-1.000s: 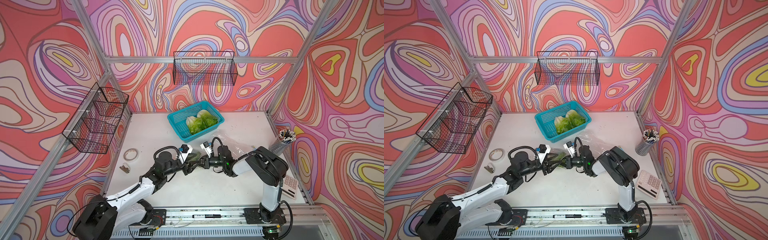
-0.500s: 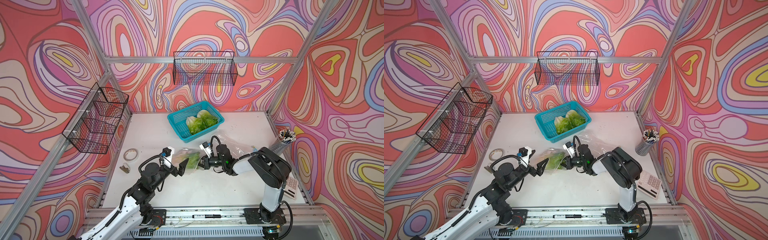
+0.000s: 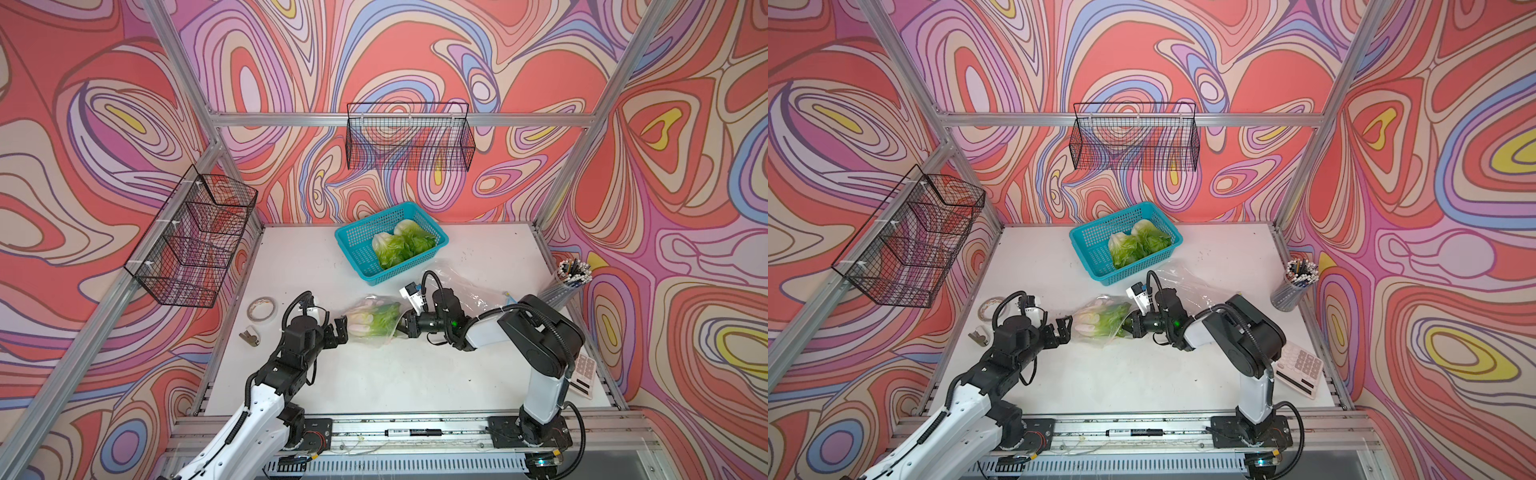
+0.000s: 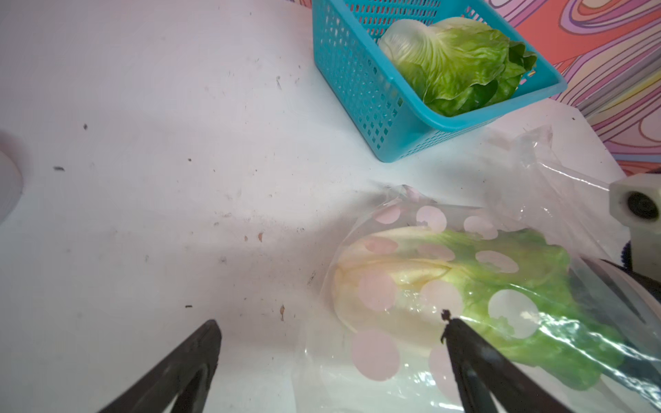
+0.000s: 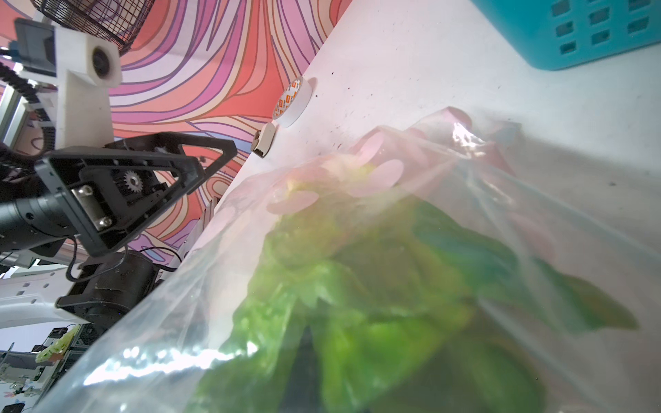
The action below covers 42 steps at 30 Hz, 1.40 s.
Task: Open the zip-top bag and take out the chinese cabbages
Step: Pick up the Chinese cabbage from the zipper food storage bag.
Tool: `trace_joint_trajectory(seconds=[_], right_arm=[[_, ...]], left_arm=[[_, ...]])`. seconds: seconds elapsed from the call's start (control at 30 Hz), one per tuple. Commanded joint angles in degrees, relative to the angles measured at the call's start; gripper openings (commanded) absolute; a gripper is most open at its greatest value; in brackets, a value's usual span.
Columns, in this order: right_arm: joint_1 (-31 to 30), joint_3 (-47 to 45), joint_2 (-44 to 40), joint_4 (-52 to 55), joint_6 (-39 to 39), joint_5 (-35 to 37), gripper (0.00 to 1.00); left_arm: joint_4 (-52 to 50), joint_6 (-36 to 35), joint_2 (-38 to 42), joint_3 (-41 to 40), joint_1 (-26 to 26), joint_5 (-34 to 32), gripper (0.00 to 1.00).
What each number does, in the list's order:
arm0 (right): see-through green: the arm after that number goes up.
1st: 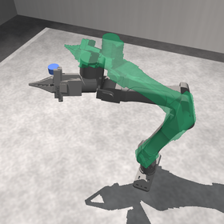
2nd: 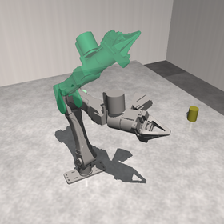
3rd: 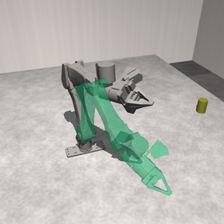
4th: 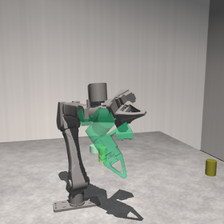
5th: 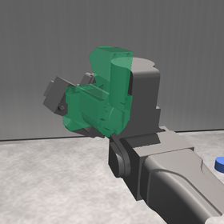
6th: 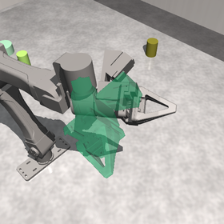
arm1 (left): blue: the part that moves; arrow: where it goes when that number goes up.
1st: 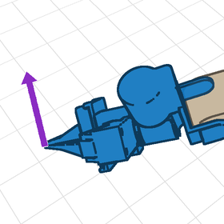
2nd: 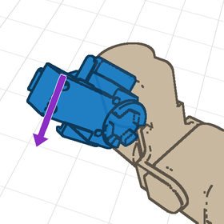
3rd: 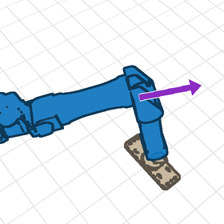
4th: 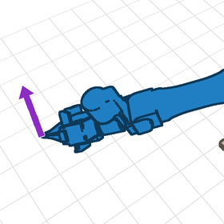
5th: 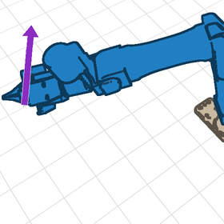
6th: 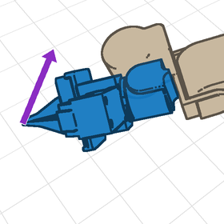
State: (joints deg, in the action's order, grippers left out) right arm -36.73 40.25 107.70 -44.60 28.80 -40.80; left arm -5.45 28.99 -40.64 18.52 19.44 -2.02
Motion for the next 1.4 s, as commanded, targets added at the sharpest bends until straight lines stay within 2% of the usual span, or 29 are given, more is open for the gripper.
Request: trace_joint_trajectory(seconds=[0.0,0.2,0.33,0.67,0.77,0.87,1.07,1.27,1.37], right_arm=[[-0.14,0.63,-1.85,1.49,-2.18,2.59,0.0],[-0.51,0.54,-2.57,2.36,-3.59,3.43,0.0],[-1.12,0.27,-2.8,0.74,-3.5,4.22,0.0],[-3.52,0.64,-2.08,-2.96,-3.46,6.92,0.0],[-3.79,-0.25,-2.41,-5.09,-2.92,7.51,0.0],[-4.21,-0.37,-2.07,-6.4,-2.48,7.66,0.0],[-4.58,-0.82,-2.04,-7.45,-2.43,7.64,0.0],[-4.58,-1.21,-3.57,-3.36,-4.1,9.09,0.0],[-4.58,-1.37,-4.87,-0.42,-5.4,9.98,0.0]], left_arm=[[-2.46,10.35,-1.47,1.28,-0.85,3.24,0.99],[5.45,20.76,-2.69,-3.9,-3.0,7.57,0.95],[11.28,27.23,-5.19,-6.67,-5.67,13.29,0.9],[20.25,31.42,-11.56,-8.02,-7.34,15.91,0.78],[27.01,32.43,-16.09,-9.34,-9.42,19.22,0.67],[32.19,32.65,-20.59,-9.28,-10.82,21.79,0.51],[38.28,32.34,-27.05,-8.49,-11.08,23.28,0.21],[40.06,31.61,-29.17,-8.45,-11.05,22.45,0.01],[39.57,31.36,-29.1,-8.42,-11.05,21.3,0.0]])
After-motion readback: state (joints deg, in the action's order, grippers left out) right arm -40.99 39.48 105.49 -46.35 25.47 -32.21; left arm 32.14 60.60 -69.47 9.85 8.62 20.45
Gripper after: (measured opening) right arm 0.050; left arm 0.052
